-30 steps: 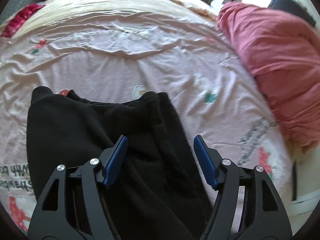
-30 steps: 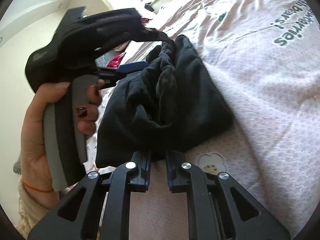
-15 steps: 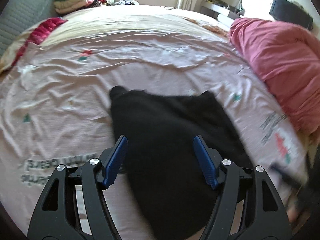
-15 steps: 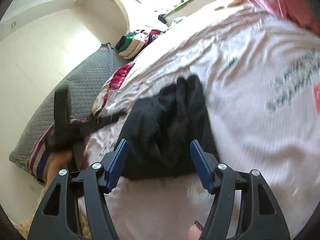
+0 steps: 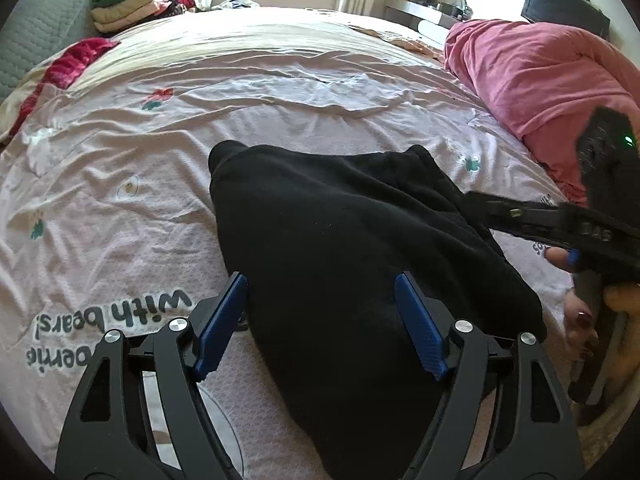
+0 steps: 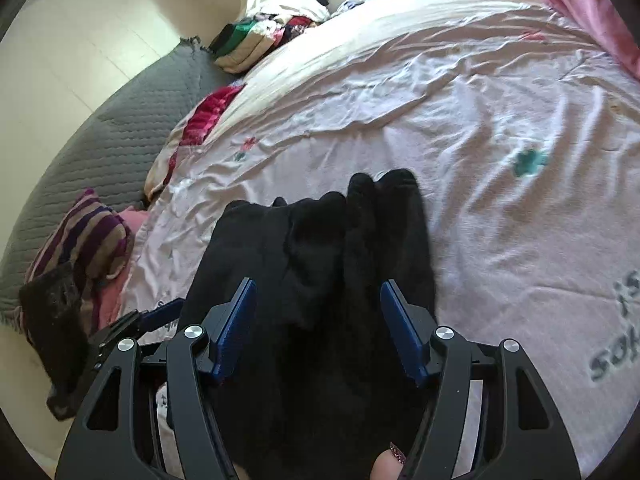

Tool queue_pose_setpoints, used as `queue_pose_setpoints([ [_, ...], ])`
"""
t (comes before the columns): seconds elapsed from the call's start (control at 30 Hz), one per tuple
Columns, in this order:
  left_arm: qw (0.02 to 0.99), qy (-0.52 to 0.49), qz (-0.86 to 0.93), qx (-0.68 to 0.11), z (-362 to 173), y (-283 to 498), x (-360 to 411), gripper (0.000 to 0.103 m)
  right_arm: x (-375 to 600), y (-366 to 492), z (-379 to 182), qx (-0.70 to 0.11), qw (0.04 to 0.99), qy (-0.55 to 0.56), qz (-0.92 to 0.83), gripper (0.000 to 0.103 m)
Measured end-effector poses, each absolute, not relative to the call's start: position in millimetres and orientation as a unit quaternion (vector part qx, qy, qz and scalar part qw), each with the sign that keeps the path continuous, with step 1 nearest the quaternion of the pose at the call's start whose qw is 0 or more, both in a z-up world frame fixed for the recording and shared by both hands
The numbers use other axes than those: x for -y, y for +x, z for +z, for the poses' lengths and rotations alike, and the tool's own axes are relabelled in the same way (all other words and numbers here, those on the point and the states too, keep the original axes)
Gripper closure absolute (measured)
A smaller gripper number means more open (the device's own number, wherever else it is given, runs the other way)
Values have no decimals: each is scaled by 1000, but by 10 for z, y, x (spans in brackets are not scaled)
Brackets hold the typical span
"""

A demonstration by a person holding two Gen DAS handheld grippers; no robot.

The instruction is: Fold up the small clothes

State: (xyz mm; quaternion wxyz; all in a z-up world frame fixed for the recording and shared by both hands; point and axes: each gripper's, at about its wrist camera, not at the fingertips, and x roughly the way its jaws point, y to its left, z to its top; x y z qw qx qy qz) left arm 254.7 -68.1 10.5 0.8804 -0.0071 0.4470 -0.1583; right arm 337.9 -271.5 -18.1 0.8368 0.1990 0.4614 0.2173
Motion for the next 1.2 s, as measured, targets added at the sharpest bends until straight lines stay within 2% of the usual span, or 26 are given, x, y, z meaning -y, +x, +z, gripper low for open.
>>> queue_pose_setpoints([
  [0.1, 881, -10, -159, -446, 93, 2558, 718, 29, 2601, 3467, -260, -472, 834, 182, 220, 40],
  [0.17, 882, -7, -158, -444, 86, 2549, 738, 27, 2542, 3453, -250, -472, 836, 171, 222, 48],
  [0.2, 883, -7, -156, -443, 81, 2544, 741, 27, 2495, 3437, -247, -471, 837, 163, 227, 62],
  [0.23, 883, -8, -155, -443, 79, 2545, 741, 27, 2455, 3449, -251, -469, 839, 156, 227, 70],
  [0.3, 883, -12, -156, -443, 78, 2549, 728, 27, 2405, 3409, -204, -457, 850, 133, 226, 80],
  [0.43, 883, -21, -158, -442, 101, 2544, 715, 27, 2433, 3305, 19, -416, 869, 126, 235, 85],
  [0.63, 881, -37, -185, -434, 201, 2484, 776, 26, 2623, 3257, 231, -379, 896, 100, 208, 85],
  [0.87, 876, -13, -186, -444, 77, 2452, 927, 25, 2700, 3455, -201, -429, 882, 98, 169, 84],
  [0.97, 877, -11, -185, -444, 68, 2450, 938, 24, 2730, 3461, -272, -436, 878, 106, 167, 78],
  [1.03, 876, -11, -184, -445, 65, 2452, 932, 23, 2780, 3455, -282, -439, 874, 121, 168, 69],
  [1.17, 874, -17, -184, -449, 52, 2456, 903, 23, 2970, 3395, -245, -441, 859, 176, 192, 62],
  [1.2, 874, -19, -184, -449, 53, 2456, 895, 23, 3028, 3358, -220, -441, 854, 188, 201, 53],
])
